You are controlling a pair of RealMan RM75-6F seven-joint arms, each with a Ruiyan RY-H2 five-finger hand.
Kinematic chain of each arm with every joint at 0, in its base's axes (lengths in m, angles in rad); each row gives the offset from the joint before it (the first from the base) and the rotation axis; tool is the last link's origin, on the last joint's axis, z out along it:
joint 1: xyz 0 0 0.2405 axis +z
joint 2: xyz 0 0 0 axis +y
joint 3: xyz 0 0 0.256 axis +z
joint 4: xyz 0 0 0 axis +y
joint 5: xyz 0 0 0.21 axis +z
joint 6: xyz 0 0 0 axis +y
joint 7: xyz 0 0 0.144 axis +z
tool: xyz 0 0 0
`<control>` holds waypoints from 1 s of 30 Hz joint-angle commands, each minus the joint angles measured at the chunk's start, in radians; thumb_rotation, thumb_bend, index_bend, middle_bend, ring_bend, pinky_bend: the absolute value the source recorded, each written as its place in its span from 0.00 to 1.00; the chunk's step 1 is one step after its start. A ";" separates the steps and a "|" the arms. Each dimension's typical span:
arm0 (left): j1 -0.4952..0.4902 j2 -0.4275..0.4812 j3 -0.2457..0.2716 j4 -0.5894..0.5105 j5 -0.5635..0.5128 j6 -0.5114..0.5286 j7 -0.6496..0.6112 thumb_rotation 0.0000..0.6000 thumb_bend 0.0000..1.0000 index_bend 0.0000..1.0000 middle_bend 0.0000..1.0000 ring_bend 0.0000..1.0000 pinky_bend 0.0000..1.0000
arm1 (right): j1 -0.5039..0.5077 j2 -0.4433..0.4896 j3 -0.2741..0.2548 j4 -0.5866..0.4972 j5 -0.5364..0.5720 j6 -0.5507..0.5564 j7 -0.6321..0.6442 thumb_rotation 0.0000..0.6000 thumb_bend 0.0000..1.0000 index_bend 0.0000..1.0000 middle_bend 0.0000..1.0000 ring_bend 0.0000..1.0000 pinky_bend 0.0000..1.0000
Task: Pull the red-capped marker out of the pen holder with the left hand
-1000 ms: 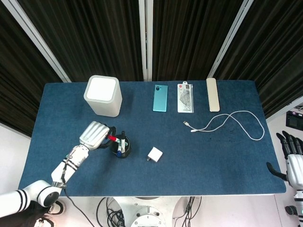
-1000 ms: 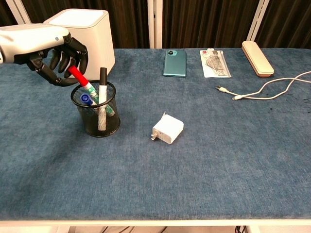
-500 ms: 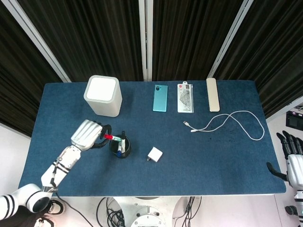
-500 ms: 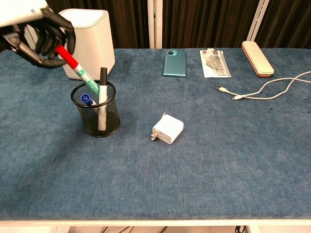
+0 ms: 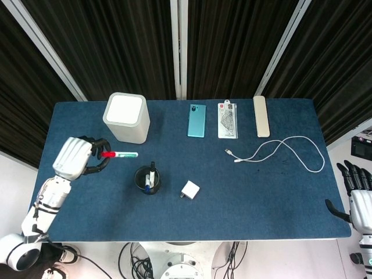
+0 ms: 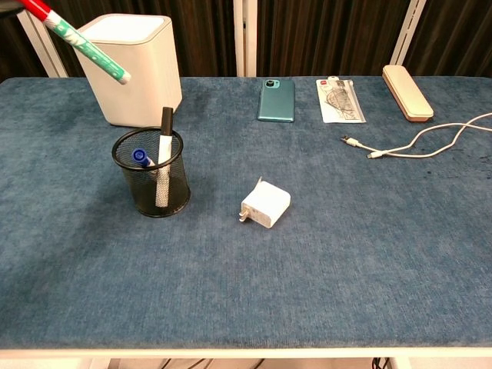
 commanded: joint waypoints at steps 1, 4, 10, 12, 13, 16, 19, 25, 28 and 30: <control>0.002 -0.047 -0.005 0.105 -0.079 -0.055 -0.036 1.00 0.40 0.66 0.67 0.64 0.62 | 0.000 -0.001 0.000 0.001 0.001 -0.001 0.000 1.00 0.20 0.00 0.00 0.00 0.00; -0.009 -0.101 0.007 0.201 -0.075 -0.099 -0.104 1.00 0.40 0.66 0.67 0.64 0.62 | 0.001 -0.004 0.001 0.005 0.006 -0.004 0.000 1.00 0.20 0.00 0.00 0.00 0.00; -0.031 -0.210 0.027 0.364 -0.042 -0.154 -0.211 1.00 0.40 0.66 0.67 0.64 0.62 | 0.006 -0.008 0.001 0.007 0.013 -0.016 -0.004 1.00 0.20 0.00 0.00 0.00 0.00; -0.037 -0.232 0.032 0.394 -0.034 -0.167 -0.227 1.00 0.40 0.66 0.67 0.64 0.62 | 0.006 -0.009 0.003 0.008 0.014 -0.014 -0.004 1.00 0.20 0.00 0.00 0.00 0.00; -0.038 -0.238 0.035 0.403 -0.032 -0.173 -0.234 1.00 0.40 0.66 0.67 0.64 0.62 | 0.006 -0.009 0.003 0.009 0.016 -0.015 -0.003 1.00 0.20 0.00 0.00 0.00 0.00; -0.040 -0.251 0.045 0.427 -0.028 -0.194 -0.248 1.00 0.39 0.65 0.65 0.63 0.62 | 0.008 -0.012 0.003 0.014 0.023 -0.023 0.001 1.00 0.20 0.00 0.00 0.00 0.00; -0.038 -0.259 0.055 0.450 -0.026 -0.206 -0.248 1.00 0.39 0.59 0.62 0.59 0.61 | 0.010 -0.016 0.003 0.021 0.026 -0.028 0.006 1.00 0.20 0.00 0.00 0.00 0.00; -0.021 -0.240 0.058 0.462 -0.021 -0.198 -0.284 1.00 0.37 0.18 0.18 0.14 0.37 | 0.008 -0.025 0.004 0.033 0.017 -0.017 0.016 1.00 0.20 0.00 0.00 0.00 0.00; -0.009 -0.209 0.063 0.442 -0.047 -0.210 -0.242 1.00 0.37 0.13 0.12 0.05 0.29 | 0.008 -0.023 0.004 0.036 0.012 -0.016 0.022 1.00 0.20 0.00 0.00 0.00 0.00; 0.009 -0.192 0.062 0.430 -0.068 -0.197 -0.209 1.00 0.37 0.11 0.09 0.02 0.25 | 0.008 -0.023 0.003 0.039 0.011 -0.015 0.024 1.00 0.20 0.00 0.00 0.00 0.00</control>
